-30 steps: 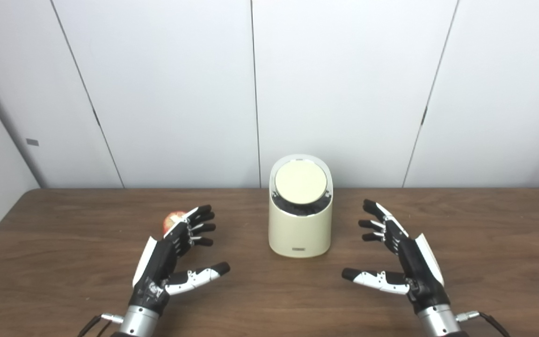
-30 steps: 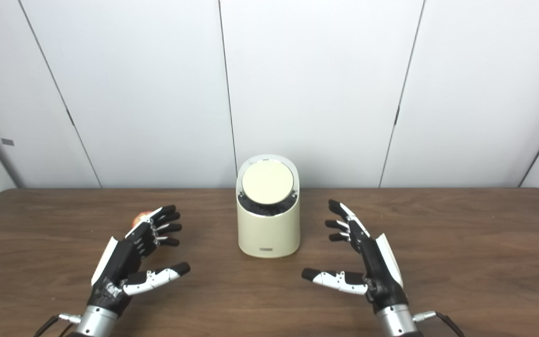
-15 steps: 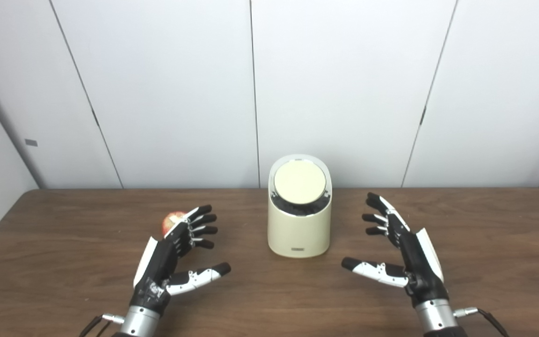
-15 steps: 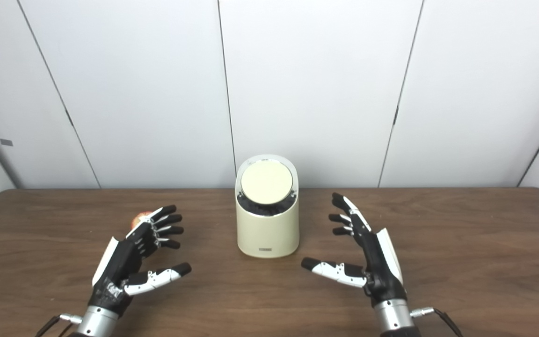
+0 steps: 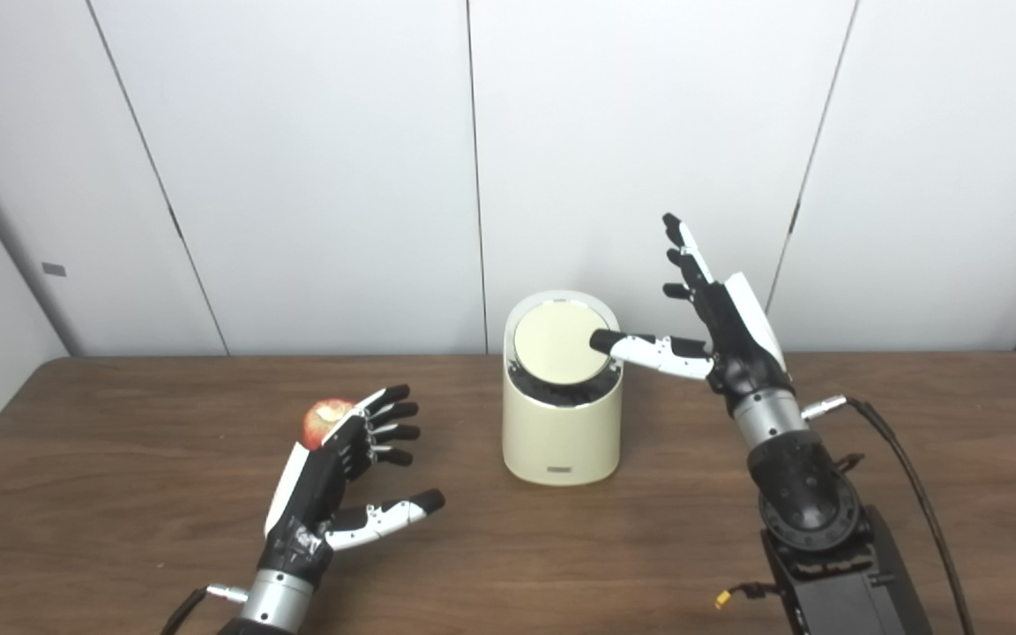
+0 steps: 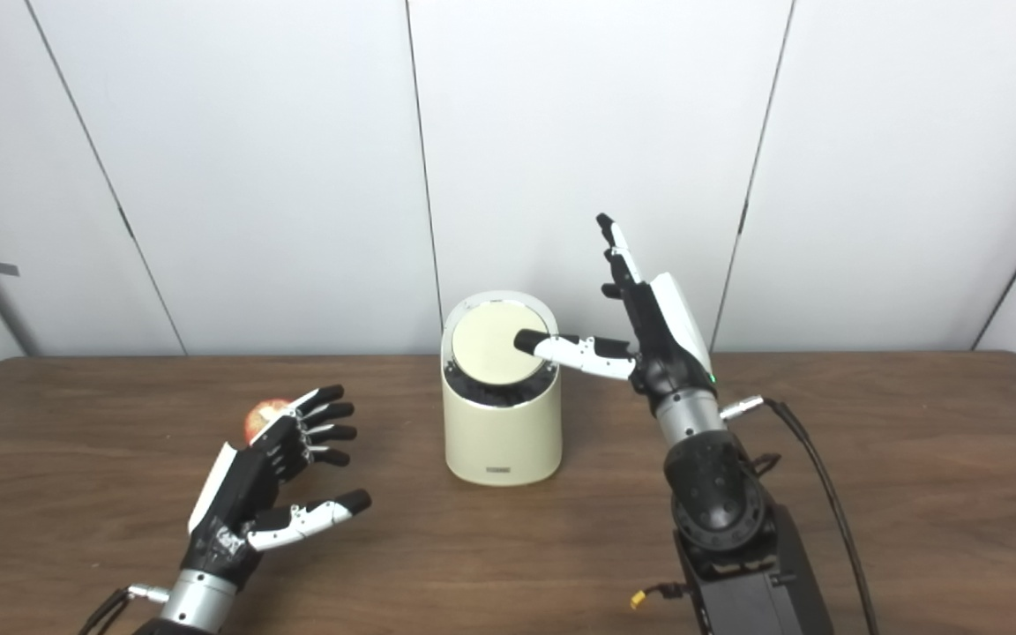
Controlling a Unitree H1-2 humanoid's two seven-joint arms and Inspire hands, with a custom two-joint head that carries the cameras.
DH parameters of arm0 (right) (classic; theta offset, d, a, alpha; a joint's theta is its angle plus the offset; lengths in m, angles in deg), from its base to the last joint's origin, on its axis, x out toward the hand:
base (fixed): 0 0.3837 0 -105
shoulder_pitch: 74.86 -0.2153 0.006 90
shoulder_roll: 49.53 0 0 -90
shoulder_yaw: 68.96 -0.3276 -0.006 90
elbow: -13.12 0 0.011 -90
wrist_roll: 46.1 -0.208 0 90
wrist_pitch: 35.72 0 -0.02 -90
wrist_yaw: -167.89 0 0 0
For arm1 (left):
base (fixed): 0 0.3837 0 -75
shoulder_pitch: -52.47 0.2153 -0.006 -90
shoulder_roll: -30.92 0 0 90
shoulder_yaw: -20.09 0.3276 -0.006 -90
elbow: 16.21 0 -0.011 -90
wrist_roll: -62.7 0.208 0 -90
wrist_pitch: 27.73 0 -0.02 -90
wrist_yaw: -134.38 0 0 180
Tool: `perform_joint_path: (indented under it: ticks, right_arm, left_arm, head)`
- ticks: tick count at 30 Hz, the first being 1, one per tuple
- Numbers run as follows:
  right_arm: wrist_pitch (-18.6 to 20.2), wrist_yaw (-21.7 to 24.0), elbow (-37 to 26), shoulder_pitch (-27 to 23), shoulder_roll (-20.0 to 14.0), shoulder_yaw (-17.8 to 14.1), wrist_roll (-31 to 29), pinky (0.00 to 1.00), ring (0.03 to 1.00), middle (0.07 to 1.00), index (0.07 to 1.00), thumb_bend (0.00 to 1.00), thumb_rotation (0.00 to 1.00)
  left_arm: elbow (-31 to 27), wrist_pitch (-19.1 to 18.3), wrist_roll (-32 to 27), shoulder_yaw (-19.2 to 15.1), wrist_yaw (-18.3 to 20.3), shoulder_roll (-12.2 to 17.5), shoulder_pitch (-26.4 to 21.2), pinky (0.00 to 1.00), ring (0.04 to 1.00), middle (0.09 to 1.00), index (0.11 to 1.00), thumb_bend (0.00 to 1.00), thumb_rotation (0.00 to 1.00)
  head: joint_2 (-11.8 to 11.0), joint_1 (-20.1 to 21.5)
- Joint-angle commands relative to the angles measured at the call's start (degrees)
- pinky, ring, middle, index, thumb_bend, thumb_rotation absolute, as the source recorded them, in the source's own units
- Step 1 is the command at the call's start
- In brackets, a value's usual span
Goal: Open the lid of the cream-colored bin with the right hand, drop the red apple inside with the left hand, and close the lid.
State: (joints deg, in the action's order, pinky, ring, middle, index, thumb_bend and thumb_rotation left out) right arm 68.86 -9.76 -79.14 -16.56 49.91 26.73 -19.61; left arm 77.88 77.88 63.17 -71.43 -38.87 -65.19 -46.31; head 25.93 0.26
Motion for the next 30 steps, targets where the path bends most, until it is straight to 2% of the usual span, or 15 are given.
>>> perform_joint_path:
  ticks: [1,7,13,16,22,30]
  right_arm:
    - [0.6,-0.5,-0.7,-4.3,-0.7,0.3,1.3,0.77,0.947,0.996,1.0,0.93,0.48]
    - [1.3,-1.8,2.8,-8.1,-1.4,2.2,5.0,0.75,0.919,0.982,0.997,0.92,0.44]
    - [1.9,-2.7,5.3,-10.3,-2.3,5.4,10.4,0.75,0.933,0.979,0.985,0.91,0.43]
    - [1.7,-2.8,5.9,-10.8,-2.8,6.6,12.5,0.83,0.976,0.997,0.984,0.92,0.39]
    - [0.4,-4.3,7.4,-11.3,-4.5,9.3,17.2,0.93,0.99,1.0,0.984,0.96,0.36]
    - [-0.4,-5.5,8.5,-11.6,-5.5,11.3,20.2,0.96,0.978,0.998,0.973,0.98,0.34]
  left_arm:
    - [-0.5,2.1,0.3,0.0,-0.4,0.3,-2.0,0.64,0.751,0.818,0.872,0.8,0.12]
    - [-0.7,1.9,-0.1,0.0,-0.5,0.0,-2.1,0.65,0.752,0.816,0.87,0.79,0.1]
    - [-0.1,2.0,0.2,0.2,-0.7,-0.3,-2.5,0.63,0.742,0.81,0.869,0.79,0.09]
    - [-0.3,1.9,0.5,0.3,-0.8,-0.6,-2.6,0.63,0.74,0.811,0.864,0.78,0.09]
    - [-0.7,2.3,1.0,0.4,-1.3,-1.0,-2.6,0.62,0.735,0.808,0.86,0.75,0.1]
    - [-1.6,1.5,1.1,0.5,-1.4,-1.1,-2.5,0.63,0.743,0.813,0.861,0.75,0.11]
  head:
    - [0.0,0.0]
    - [0.1,-0.6]
    - [0.0,-0.8]
    - [0.0,-0.9]
    - [0.2,-1.0]
    - [0.6,-1.4]
